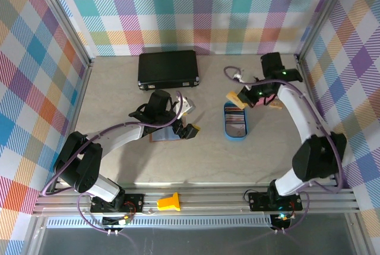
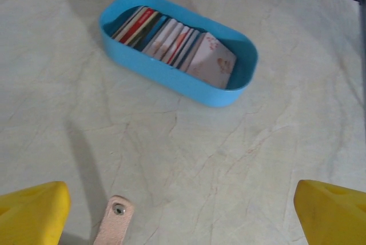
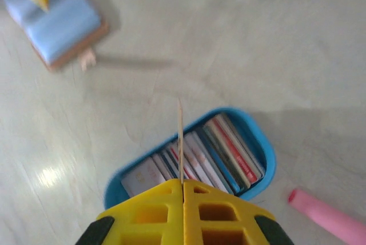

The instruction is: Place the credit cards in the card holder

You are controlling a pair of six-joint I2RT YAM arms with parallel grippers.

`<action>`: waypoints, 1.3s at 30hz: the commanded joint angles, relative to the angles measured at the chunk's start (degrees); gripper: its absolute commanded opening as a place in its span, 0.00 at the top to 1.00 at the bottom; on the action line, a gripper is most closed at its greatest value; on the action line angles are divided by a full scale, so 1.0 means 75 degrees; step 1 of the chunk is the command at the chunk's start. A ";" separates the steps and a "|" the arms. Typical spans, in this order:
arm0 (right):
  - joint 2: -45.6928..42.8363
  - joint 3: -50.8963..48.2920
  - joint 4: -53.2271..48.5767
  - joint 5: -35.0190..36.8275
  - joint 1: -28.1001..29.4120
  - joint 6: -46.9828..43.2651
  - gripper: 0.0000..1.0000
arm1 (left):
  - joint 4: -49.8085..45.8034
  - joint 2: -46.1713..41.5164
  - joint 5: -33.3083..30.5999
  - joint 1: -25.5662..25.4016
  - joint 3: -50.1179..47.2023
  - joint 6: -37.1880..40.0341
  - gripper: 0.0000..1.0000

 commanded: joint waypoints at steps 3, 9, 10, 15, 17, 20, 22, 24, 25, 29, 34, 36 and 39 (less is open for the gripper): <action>-0.1293 -0.0423 0.1334 -0.1697 -0.0385 0.3812 1.00 | 0.0440 -0.0419 -0.0284 -0.0089 0.0029 -0.0398 0.00; -0.1883 -0.1080 0.3310 -0.3509 -0.0973 0.7451 1.00 | 0.0256 -0.0631 0.0210 -0.0048 0.0543 -0.1534 0.08; -0.1894 -0.1110 0.3545 -0.3658 -0.0973 0.7875 1.00 | 0.0308 -0.0644 0.0271 -0.0042 0.0680 -0.2017 0.10; -0.1580 -0.1245 0.4431 -0.4443 -0.0967 0.9839 1.00 | 0.1414 -0.0742 0.0893 -0.0019 0.1148 -0.4933 0.18; -0.1578 -0.1554 0.4883 -0.4538 -0.0945 1.0363 1.00 | 0.2034 -0.0832 0.0868 -0.0019 0.1092 -0.6164 0.18; -0.1614 -0.2397 0.6341 -0.4881 -0.0814 1.1551 1.00 | 0.2713 -0.1051 0.0444 -0.0019 0.0785 -0.7949 0.20; -0.1514 -0.2865 0.7280 -0.4991 -0.0601 1.2329 1.00 | 0.2956 -0.1192 0.0109 -0.0019 0.0547 -0.8943 0.21; -0.1321 -0.3052 0.7853 -0.5012 -0.0234 1.2788 1.00 | 0.3104 -0.1330 -0.0340 -0.0019 0.0270 -0.9798 0.24; -0.1232 -0.3043 0.7927 -0.4996 -0.0023 1.2819 1.00 | 0.3277 -0.1385 -0.0475 -0.0019 0.0141 -1.0109 0.25; -0.0796 -0.2719 0.7843 -0.4862 0.0670 1.2690 1.00 | 0.3064 -0.1652 -0.1159 -0.0019 -0.0146 -1.1111 0.26; -0.0312 -0.2617 0.8306 -0.4860 0.0966 1.3141 1.00 | 0.2450 -0.1595 -0.1093 -0.0019 0.0029 -1.1363 0.29; -0.0195 -0.2715 0.8724 -0.4835 0.0981 1.3505 1.00 | 0.2693 -0.1560 -0.1084 -0.0019 -0.0046 -1.1544 0.31; -0.0067 -0.2748 0.8952 -0.4775 0.0985 1.3767 1.00 | 0.3045 -0.1546 -0.1185 -0.0019 -0.0157 -1.1732 0.33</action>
